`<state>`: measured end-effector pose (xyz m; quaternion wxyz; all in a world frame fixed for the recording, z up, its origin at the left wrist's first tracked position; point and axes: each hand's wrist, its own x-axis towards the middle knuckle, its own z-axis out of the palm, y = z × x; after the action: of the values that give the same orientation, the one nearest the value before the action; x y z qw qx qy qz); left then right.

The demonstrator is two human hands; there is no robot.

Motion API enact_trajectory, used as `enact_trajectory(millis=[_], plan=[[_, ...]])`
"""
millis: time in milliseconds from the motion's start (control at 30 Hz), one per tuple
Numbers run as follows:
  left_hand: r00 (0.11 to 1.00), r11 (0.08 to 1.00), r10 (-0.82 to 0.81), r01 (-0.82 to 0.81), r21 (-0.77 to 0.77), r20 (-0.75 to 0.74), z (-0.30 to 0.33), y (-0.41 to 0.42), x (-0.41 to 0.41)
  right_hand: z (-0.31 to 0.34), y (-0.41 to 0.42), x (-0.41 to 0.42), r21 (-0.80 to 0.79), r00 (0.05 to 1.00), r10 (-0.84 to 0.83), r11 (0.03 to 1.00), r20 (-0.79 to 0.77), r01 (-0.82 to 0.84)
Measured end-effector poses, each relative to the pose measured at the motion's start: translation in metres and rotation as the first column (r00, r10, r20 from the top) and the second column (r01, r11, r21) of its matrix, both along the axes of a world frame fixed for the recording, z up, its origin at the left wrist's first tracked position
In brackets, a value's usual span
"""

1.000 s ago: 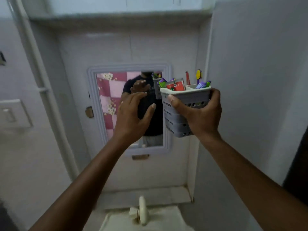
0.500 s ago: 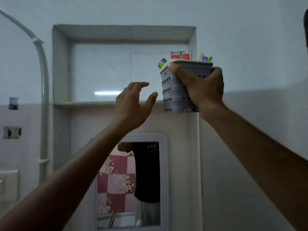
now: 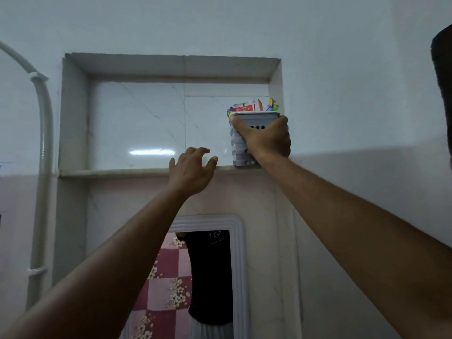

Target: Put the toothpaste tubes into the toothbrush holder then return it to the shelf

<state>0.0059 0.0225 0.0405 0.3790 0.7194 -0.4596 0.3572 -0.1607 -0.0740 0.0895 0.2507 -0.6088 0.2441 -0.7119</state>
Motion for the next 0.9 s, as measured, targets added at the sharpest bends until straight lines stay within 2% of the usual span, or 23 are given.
enact_trajectory(millis=[133,333,533,767,900], plan=[[1.000,1.000,0.019,-0.019,-0.012,0.002,-0.004,-0.009,0.008,-0.002,-0.012,0.012,-0.047,0.999,-0.005,0.999,-0.037,0.003],[0.993,0.997,0.044,-0.037,-0.064,0.111,-0.017,-0.018,0.018,-0.027,-0.034,0.034,-0.204,0.970,-0.181,0.968,-0.160,0.147],[0.988,0.994,0.072,-0.060,-0.087,0.135,-0.019,-0.022,0.022,-0.051,-0.039,0.049,-0.265,0.885,-0.286,0.944,-0.367,0.195],[0.991,0.997,0.051,-0.042,-0.066,0.127,-0.019,-0.020,0.023,-0.056,-0.046,0.049,-0.231,0.876,-0.226,0.963,-0.426,0.136],[0.995,0.999,0.019,-0.014,-0.043,0.099,-0.020,-0.014,0.020,-0.062,-0.043,0.035,-0.204,0.896,-0.115,0.979,-0.428,0.028]])
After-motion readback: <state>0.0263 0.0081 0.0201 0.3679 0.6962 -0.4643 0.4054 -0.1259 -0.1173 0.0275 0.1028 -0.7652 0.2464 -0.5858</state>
